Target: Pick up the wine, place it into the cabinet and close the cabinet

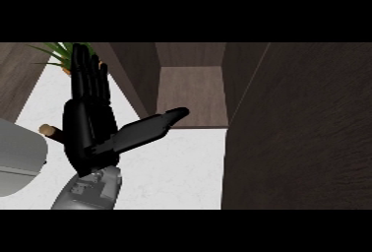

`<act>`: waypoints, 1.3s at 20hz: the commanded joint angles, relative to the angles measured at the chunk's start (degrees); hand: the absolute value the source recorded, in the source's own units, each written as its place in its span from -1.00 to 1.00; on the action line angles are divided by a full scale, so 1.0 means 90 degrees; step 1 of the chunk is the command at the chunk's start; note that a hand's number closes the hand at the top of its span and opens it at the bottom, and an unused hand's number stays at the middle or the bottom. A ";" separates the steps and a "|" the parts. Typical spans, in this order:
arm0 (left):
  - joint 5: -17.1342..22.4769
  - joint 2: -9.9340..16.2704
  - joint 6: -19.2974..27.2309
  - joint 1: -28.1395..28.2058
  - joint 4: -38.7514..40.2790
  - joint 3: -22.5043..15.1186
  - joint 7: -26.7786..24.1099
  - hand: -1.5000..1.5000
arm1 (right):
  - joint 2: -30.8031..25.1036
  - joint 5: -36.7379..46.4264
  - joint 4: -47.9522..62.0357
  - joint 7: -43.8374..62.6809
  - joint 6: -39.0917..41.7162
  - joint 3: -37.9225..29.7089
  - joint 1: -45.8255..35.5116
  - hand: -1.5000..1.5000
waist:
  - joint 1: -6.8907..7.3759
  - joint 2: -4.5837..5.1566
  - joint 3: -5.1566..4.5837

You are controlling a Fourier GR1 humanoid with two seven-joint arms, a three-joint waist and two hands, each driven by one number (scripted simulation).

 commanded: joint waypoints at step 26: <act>-0.2989 -0.0007 -0.0119 -0.0256 -0.1419 -0.0035 0.3047 -1.00 | 0.0083 0.0127 -0.0727 0.1718 -0.0497 -0.0188 -0.1173 -1.00 | 0.0094 -0.0002 -0.0002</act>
